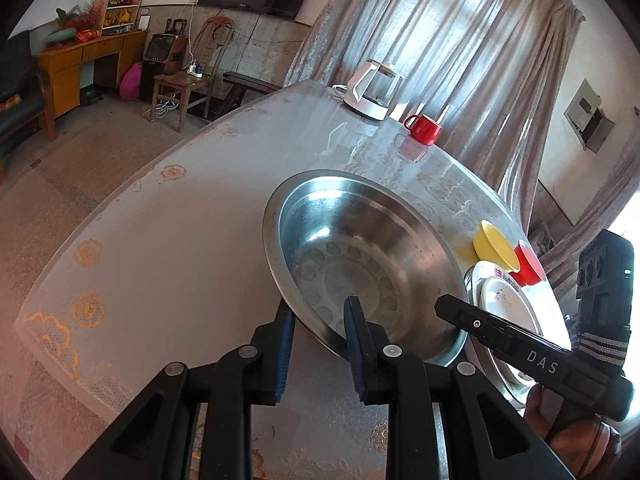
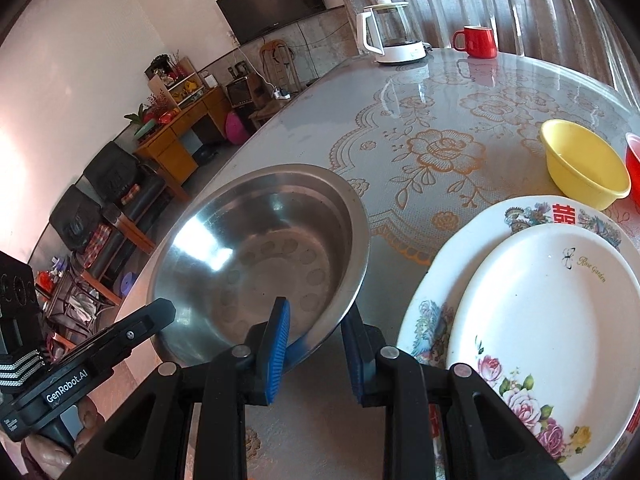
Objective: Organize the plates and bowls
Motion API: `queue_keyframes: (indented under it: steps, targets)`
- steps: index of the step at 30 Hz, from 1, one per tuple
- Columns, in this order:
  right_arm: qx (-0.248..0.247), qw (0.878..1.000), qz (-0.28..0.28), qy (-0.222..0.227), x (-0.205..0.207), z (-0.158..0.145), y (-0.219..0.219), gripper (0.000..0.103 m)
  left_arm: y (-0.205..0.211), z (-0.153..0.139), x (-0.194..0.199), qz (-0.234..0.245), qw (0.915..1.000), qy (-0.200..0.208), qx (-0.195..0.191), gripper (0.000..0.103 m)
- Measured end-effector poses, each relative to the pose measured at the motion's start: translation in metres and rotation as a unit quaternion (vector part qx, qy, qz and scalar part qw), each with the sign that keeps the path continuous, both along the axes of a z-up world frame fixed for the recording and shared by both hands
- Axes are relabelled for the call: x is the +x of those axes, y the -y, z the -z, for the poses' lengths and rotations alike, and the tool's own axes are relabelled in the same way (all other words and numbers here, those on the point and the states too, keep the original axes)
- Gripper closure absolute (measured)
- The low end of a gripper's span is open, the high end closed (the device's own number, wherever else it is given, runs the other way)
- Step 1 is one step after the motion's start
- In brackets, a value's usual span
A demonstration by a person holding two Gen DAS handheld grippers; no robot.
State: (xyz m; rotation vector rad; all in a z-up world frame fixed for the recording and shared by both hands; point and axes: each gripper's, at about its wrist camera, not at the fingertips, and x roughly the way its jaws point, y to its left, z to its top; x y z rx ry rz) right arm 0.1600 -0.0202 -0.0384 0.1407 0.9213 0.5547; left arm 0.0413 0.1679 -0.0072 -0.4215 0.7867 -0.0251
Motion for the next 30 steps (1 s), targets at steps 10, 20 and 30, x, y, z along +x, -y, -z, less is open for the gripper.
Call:
queue_keyframes:
  steps: [10, 20, 30]
  targets:
    - [0.004, 1.000, -0.009, 0.005, -0.006, -0.002, 0.000, 0.075, 0.000, -0.003, -0.005, -0.015, 0.9996, -0.001, 0.024, 0.076]
    - [0.045, 0.999, -0.001, 0.015, -0.009, -0.012, 0.022, 0.072, -0.004, -0.023, -0.009, -0.048, 0.9971, 0.036, 0.048, 0.063]
    - [0.097, 0.991, 0.081, 0.032, 0.000, -0.031, 0.093, 0.072, 0.049, -0.047, 0.023, 0.030, 0.9960, 0.059, 0.060, 0.056]
